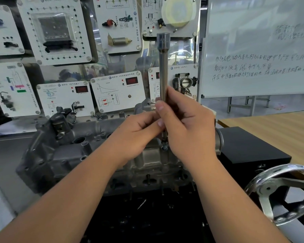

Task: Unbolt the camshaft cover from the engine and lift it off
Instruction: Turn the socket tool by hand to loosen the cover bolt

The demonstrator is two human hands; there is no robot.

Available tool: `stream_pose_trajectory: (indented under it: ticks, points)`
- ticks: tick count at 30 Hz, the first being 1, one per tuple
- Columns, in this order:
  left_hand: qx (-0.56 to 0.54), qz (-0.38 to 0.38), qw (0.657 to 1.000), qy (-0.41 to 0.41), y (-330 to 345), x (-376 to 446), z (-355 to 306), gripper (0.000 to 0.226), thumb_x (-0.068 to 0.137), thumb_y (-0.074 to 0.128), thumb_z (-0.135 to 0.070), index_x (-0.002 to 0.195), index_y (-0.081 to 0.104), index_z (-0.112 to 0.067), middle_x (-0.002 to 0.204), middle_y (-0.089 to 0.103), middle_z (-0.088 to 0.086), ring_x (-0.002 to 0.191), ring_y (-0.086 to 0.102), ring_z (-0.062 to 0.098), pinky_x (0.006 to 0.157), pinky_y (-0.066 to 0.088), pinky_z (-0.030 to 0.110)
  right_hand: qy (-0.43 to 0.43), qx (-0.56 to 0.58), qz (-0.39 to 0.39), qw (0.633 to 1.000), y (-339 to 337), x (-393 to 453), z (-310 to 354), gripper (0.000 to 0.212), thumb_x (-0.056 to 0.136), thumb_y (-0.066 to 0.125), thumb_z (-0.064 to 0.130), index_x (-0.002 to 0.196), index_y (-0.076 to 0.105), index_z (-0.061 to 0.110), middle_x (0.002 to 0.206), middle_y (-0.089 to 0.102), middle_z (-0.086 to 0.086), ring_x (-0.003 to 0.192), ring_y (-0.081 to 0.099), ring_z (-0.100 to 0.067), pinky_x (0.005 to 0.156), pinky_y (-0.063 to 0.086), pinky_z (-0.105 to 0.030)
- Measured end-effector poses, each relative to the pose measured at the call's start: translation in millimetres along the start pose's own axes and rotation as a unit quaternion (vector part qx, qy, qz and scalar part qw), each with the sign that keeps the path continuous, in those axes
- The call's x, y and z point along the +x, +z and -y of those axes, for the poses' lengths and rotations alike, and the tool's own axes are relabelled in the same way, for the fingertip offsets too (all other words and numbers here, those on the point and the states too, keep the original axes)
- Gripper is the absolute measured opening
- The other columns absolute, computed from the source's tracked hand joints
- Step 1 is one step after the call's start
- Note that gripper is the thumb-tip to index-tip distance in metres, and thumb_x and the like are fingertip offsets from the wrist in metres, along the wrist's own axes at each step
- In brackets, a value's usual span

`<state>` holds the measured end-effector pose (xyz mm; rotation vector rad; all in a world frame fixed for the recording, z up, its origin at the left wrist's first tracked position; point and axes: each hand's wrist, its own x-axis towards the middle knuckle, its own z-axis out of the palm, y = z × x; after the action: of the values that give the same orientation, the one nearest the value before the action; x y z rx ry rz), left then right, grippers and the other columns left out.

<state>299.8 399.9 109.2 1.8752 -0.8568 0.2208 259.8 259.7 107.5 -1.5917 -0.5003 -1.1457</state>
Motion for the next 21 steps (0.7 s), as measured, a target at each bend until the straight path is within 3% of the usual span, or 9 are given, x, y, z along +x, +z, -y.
stream_pose_trajectory:
  ticks: [3,8,12,15,17,19,21]
  points:
    - [0.009,0.025,1.0,-0.012,-1.1,-1.8,-2.3,0.033,0.09,0.055,-0.06,0.108,0.075,-0.041,0.109,0.078,-0.006,0.109,0.072,0.018,0.103,0.051,0.057,0.024,0.013,0.03,0.999,-1.1,1.2,0.4,0.04,0.098,0.056,0.028,0.135,0.064,0.015,0.099,0.076,0.01,0.091,0.069,0.0,0.08,0.058,-0.024]
    - [0.004,-0.003,1.0,0.004,3.1,0.1,-3.8,0.032,0.084,0.066,-0.053,0.104,0.075,-0.029,0.103,0.077,0.008,0.101,0.072,0.033,0.096,0.054,0.06,0.013,0.023,0.039,0.999,-1.5,0.6,1.8,0.045,0.097,0.063,0.027,0.142,0.056,0.023,0.106,0.073,0.015,0.097,0.069,-0.003,0.083,0.06,-0.032]
    - [-0.012,-0.025,1.0,0.014,5.6,1.0,-2.5,0.028,0.077,0.07,-0.051,0.103,0.073,-0.04,0.104,0.074,0.016,0.1,0.07,0.039,0.089,0.058,0.056,-0.003,-0.013,0.019,1.0,-2.8,2.1,1.4,0.041,0.091,0.071,0.023,0.131,0.067,0.02,0.101,0.067,0.022,0.101,0.065,0.002,0.087,0.054,-0.02]
    - [-0.012,-0.019,1.0,0.017,5.4,0.5,-1.6,0.044,0.08,0.07,-0.047,0.117,0.066,-0.022,0.114,0.069,0.025,0.109,0.063,0.05,0.094,0.052,0.066,0.007,-0.01,0.021,1.0,-4.9,3.5,1.5,0.037,0.089,0.072,0.02,0.125,0.07,0.024,0.088,0.066,0.031,0.09,0.067,0.001,0.081,0.056,-0.023]
    - [-0.003,-0.02,1.0,0.016,4.3,-0.4,-1.8,0.044,0.084,0.067,-0.049,0.118,0.067,-0.02,0.113,0.072,0.019,0.108,0.066,0.045,0.096,0.051,0.065,-0.004,-0.011,0.026,1.0,-5.2,3.1,1.8,0.038,0.09,0.069,0.02,0.127,0.068,0.023,0.09,0.066,0.031,0.088,0.068,0.001,0.08,0.056,-0.02]
    - [0.006,-0.016,1.0,0.012,2.6,-0.8,-2.2,0.037,0.09,0.058,-0.055,0.115,0.071,-0.031,0.11,0.076,0.005,0.107,0.07,0.032,0.099,0.052,0.06,-0.015,-0.011,0.04,0.999,-6.3,3.3,1.6,0.04,0.092,0.066,0.019,0.132,0.065,0.02,0.095,0.067,0.027,0.091,0.067,0.004,0.08,0.054,-0.013]
    - [0.016,0.004,1.0,0.002,1.3,-1.5,-3.8,0.035,0.094,0.051,-0.061,0.112,0.072,-0.039,0.108,0.077,0.003,0.107,0.07,0.03,0.1,0.052,0.06,-0.019,-0.012,0.052,0.998,-7.6,3.7,-0.2,0.042,0.095,0.062,0.018,0.137,0.061,0.018,0.098,0.066,0.027,0.092,0.065,0.009,0.079,0.049,-0.006]
